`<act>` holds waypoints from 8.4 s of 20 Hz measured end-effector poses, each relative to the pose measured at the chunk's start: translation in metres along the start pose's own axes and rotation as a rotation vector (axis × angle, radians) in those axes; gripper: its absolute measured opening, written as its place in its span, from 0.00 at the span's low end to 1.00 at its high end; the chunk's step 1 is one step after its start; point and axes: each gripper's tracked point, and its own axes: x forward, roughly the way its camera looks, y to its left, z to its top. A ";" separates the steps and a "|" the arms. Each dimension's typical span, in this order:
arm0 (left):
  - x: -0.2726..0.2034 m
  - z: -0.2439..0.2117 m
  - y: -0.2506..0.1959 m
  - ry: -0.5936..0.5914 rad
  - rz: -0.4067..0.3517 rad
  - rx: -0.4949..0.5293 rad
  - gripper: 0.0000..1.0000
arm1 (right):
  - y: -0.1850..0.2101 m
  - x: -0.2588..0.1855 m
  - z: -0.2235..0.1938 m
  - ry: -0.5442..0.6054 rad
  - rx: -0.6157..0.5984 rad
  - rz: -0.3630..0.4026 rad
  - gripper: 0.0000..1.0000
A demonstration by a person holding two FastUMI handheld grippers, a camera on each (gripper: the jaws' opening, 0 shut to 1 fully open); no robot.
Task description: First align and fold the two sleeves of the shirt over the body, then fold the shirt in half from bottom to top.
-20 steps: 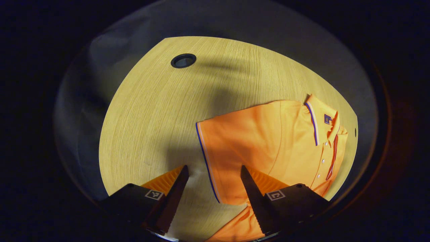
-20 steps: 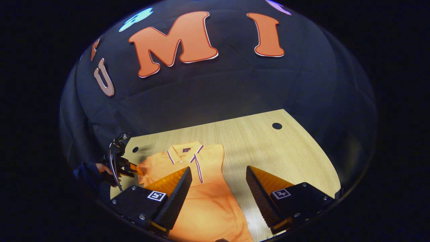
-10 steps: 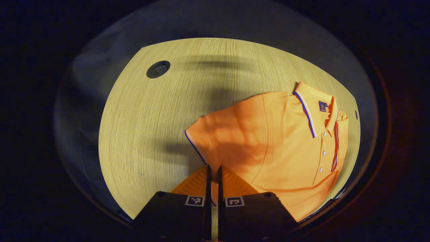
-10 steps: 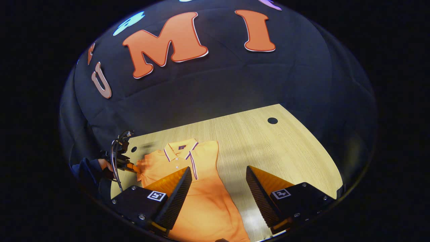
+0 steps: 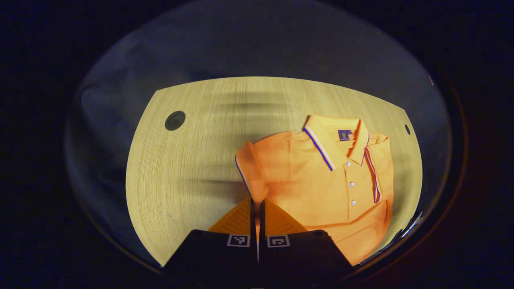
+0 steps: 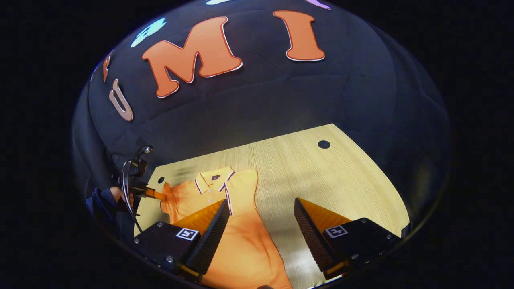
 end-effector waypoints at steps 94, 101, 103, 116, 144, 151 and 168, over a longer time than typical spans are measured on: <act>-0.108 -0.377 -0.046 -0.081 -0.173 -0.075 0.01 | -0.038 -0.086 -0.304 0.452 -0.030 -0.030 0.04; -0.117 -0.360 -0.037 -0.097 -0.155 -0.035 0.01 | -0.045 -0.088 -0.293 0.486 -0.103 -0.041 0.01; -0.113 -0.368 -0.037 -0.080 -0.152 -0.027 0.01 | -0.045 -0.087 -0.305 0.487 -0.143 -0.059 0.01; -0.109 -0.385 -0.031 -0.042 -0.160 -0.028 0.01 | -0.008 -0.076 -0.340 0.519 -0.197 -0.091 0.19; -0.158 -0.168 -0.064 -0.174 -0.228 -0.063 0.01 | 0.029 -0.001 -0.117 0.324 -0.186 0.094 0.01; -0.151 -0.090 -0.070 -0.192 -0.173 -0.058 0.01 | 0.036 0.045 -0.073 0.332 -0.216 0.135 0.01; -0.048 0.062 -0.066 -0.148 -0.137 0.011 0.01 | 0.050 0.179 -0.011 0.406 -0.138 0.078 0.01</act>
